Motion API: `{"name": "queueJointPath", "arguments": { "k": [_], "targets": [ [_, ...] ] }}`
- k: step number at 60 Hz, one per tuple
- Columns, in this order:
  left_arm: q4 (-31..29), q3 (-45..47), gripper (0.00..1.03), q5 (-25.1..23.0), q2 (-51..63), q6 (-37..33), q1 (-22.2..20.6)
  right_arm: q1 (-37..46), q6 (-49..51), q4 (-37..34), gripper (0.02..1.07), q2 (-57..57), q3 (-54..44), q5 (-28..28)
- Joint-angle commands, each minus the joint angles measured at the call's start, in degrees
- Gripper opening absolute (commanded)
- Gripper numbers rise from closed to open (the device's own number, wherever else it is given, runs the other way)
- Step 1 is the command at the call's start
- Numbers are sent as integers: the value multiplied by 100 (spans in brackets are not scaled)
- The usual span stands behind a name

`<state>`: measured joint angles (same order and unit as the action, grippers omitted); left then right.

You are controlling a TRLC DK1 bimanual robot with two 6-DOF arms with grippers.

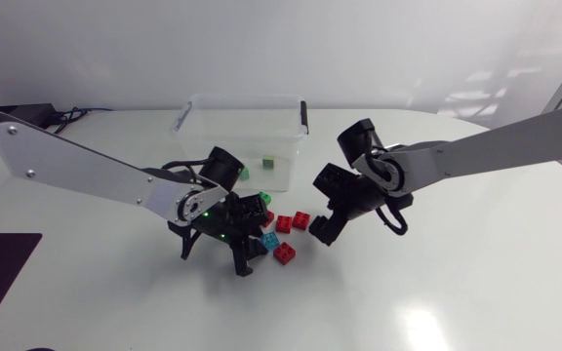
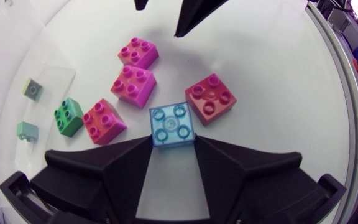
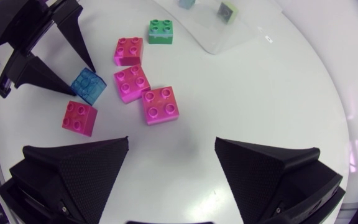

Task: Place the duplo bricks in the container

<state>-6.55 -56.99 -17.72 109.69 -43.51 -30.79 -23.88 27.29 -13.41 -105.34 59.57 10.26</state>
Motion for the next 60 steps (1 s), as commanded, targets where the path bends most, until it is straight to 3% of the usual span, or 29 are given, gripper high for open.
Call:
{"name": "queueJointPath", "arguments": {
  "k": [1, 11, 20, 23, 29, 31, 42, 60],
  "targets": [
    [-31, -260, 76, -13, 140, 106, -94, 50, 128, 40, 103, 93, -16, 2],
    [-57, -409, 76, -4, 290, 290, -42, 50, 128, 49, 103, 128, -33, 2],
    [-629, -743, 75, -4, 615, 369, -15, 50, 128, 23, 102, 163, 2, 2],
    [-716, -796, 62, -4, 677, 387, -15, 50, 119, 5, 103, 180, 19, 2],
    [-804, -831, 24, -4, 747, 387, -15, 41, 101, -4, 102, 189, 28, 2],
    [-804, -822, 16, -4, 747, 387, -6, 41, 92, -4, 102, 189, 37, 2],
    [-875, -567, 13, -4, 351, 369, 11, 50, 92, 14, 102, -66, 213, 2],
    [-1727, -119, 13, -4, -1872, 396, 345, -82, 136, -4, 102, -786, 863, 2]
  ]
}}
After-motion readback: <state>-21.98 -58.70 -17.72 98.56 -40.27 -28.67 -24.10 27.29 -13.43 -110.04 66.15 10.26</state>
